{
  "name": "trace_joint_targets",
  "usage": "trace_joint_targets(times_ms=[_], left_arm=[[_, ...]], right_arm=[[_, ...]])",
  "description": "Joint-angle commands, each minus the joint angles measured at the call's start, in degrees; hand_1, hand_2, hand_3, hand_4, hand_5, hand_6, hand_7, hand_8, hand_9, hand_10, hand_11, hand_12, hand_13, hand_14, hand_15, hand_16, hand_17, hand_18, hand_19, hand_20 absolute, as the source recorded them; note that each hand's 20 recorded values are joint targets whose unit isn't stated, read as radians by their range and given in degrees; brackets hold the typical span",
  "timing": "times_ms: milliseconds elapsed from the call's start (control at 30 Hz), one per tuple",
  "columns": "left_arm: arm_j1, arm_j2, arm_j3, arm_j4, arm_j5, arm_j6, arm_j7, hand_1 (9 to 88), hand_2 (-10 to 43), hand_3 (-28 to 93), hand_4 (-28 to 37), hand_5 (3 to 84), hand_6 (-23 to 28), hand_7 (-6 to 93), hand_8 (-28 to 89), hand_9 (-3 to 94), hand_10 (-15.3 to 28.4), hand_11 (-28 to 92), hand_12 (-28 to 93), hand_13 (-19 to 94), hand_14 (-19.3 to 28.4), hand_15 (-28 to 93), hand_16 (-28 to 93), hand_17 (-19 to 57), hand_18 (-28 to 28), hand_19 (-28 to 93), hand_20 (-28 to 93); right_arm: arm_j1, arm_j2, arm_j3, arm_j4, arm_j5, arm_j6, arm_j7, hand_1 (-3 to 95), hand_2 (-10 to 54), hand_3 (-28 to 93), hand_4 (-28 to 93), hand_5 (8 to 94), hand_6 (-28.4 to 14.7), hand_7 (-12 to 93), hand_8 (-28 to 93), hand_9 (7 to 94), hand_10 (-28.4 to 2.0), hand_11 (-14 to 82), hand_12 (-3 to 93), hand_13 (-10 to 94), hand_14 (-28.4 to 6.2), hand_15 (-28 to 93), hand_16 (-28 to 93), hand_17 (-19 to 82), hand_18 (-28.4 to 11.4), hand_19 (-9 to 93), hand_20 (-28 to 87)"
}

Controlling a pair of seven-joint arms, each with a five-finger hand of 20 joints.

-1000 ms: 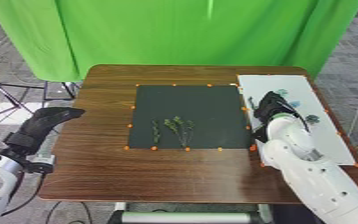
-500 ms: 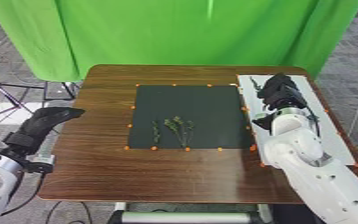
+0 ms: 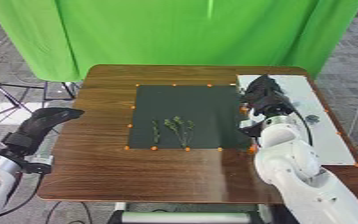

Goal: Arrange flowers

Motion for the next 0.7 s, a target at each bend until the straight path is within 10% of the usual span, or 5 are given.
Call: trace_joint_targets(times_ms=[33, 700], left_arm=[[0.14, 0.23, -0.04, -0.14, 0.26, -0.65, -0.75, 23.7, -2.0, 62, -18.6, 49.4, 3.6, 13.6, -6, 41.2, 13.3, 14, 11, 27, 15.0, 6, 2, 0.7, 9.9, 1, 13], [-0.46, 0.56, 0.07, 0.22, 0.07, -2.18, -1.62, 23.6, -2.1, 63, -18.7, 49.3, 3.5, 13.7, -6, 41.3, 13.4, 13, 11, 27, 15.1, 6, 2, 0.6, 9.9, 1, 13]], right_arm=[[-2.70, -4.26, -2.78, -0.55, -1.17, -2.32, -0.61, 65.8, -9.5, 52, 0, 75.4, -7.2, 34, 20, 92.5, -10.8, 33.0, 31.7, 94, -0.3, 59, 16, 79, -2.0, 80, 44], [-5.23, -5.41, -1.85, -0.02, -1.28, -3.87, -0.06, 65.4, -9.5, 52, 0, 74.8, -6.8, 35, 20, 92.4, -10.9, 33.2, 30.9, 94, -0.2, 59, 16, 79, -2.0, 80, 44]])
